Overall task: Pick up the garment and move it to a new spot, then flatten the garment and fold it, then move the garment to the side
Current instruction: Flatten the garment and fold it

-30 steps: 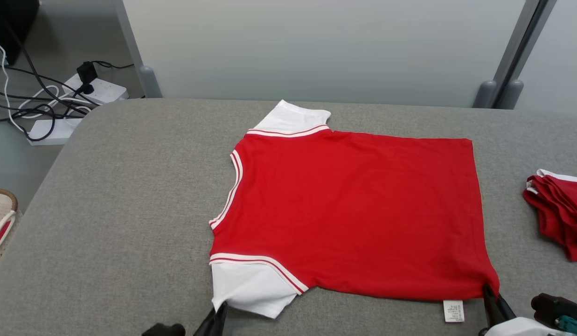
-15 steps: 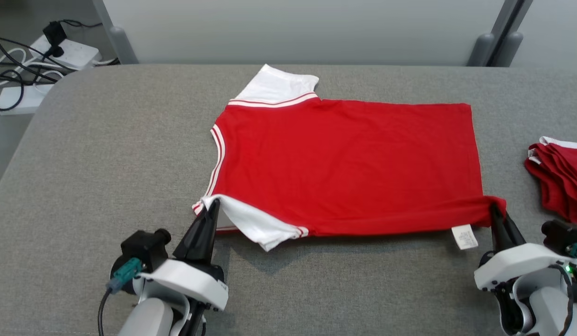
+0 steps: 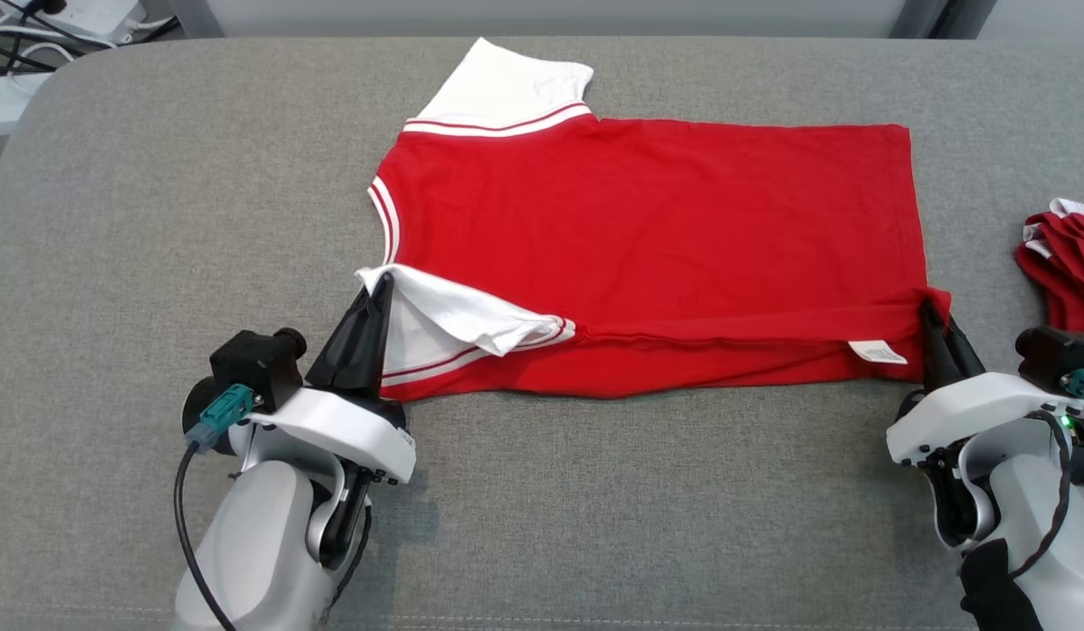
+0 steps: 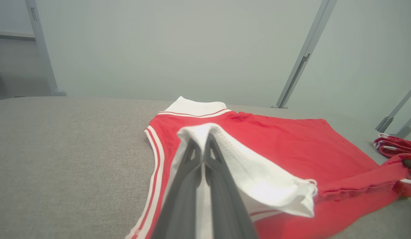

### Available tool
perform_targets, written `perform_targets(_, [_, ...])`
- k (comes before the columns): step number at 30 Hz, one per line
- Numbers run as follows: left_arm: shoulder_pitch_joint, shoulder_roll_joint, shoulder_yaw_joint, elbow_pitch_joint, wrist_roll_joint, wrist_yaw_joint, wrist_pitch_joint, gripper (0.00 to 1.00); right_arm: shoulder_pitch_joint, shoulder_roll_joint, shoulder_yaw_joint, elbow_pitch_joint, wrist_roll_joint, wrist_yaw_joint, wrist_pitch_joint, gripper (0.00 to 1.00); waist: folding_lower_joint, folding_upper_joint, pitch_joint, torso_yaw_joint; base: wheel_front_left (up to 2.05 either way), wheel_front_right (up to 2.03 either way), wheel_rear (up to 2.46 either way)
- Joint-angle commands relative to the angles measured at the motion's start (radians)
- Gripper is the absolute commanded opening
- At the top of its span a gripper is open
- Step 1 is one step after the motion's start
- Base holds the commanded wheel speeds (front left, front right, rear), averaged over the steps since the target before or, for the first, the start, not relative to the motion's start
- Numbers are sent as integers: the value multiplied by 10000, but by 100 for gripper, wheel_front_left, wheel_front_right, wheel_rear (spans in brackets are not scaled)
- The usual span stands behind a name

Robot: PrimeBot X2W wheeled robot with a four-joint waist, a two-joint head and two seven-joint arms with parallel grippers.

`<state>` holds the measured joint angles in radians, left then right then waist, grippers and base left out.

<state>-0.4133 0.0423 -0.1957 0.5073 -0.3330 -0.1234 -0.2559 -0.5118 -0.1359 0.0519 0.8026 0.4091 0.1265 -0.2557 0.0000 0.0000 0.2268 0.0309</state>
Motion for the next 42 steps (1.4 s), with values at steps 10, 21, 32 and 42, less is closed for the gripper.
perform_targets(10, [-1135,89,369,-388,728,-71,-59,0,-955,-12,116,229,-329,42,-61,0,0,0,569,-34,0,0,0])
perform_targets(21, [-2175,81,133,237,1116,-72,-59,0,-1608,208,-97,337,-664,42,-61,0,0,0,1130,-196,0,0,0])
perform_targets(32, [-2610,80,652,465,1535,34,-59,0,-1890,335,-263,372,-865,42,-61,0,0,0,1412,-370,0,0,0])
perform_targets(42, [-2743,80,751,846,1764,12,-59,32,-2083,446,-269,456,-937,42,-61,78,0,0,1557,-520,0,0,0])
